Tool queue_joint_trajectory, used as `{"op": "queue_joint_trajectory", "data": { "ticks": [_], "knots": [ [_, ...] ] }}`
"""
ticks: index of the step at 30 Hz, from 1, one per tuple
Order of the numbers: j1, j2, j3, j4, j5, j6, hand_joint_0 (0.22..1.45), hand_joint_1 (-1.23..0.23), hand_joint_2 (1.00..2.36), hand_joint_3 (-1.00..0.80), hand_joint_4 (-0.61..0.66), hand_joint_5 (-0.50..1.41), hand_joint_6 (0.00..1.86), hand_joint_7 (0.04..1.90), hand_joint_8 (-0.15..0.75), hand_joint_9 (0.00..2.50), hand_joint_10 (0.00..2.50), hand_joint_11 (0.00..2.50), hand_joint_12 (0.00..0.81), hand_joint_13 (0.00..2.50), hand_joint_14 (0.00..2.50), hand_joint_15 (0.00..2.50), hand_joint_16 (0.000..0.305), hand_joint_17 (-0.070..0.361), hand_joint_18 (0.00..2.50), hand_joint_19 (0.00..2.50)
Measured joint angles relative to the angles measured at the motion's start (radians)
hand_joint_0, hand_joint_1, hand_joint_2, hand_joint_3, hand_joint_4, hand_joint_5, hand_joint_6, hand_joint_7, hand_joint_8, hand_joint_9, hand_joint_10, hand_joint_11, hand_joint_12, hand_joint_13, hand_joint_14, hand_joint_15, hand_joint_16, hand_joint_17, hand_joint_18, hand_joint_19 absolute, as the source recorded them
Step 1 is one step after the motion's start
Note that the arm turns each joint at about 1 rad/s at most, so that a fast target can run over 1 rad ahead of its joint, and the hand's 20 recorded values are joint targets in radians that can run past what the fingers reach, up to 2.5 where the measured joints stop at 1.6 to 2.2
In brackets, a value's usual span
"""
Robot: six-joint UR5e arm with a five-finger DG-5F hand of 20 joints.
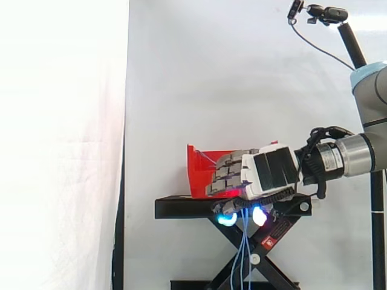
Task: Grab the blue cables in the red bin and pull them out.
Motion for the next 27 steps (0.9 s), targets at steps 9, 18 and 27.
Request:
{"op": "queue_joint_trajectory", "data": {
  "ticks": [9, 18, 27],
  "knots": [
    [0.000, 0.000, 0.021, 0.003, -0.006, -0.023, 0.77, -1.05, 1.00, -1.00, 0.02, 0.80, 0.05, 0.76, 0.189, 0.57, 0.02, 0.45, 0.316, 0.64, 0.02, 0.47, 0.046, 0.104, 0.49, 0.58],
    [-0.001, 0.000, 0.036, 0.000, -0.006, -0.047, 0.77, -1.04, 1.00, -1.00, 0.01, 0.83, 0.06, 0.77, 0.193, 0.60, 0.02, 0.45, 0.314, 0.65, 0.02, 0.46, 0.046, 0.103, 0.50, 0.58],
    [-0.003, 0.000, 0.037, -0.002, -0.006, -0.050, 0.78, -1.03, 1.00, -1.00, 0.01, 0.88, 0.01, 0.80, 0.193, 0.63, 0.02, 0.45, 0.313, 0.66, 0.02, 0.46, 0.045, 0.102, 0.51, 0.57]
  ]
}}
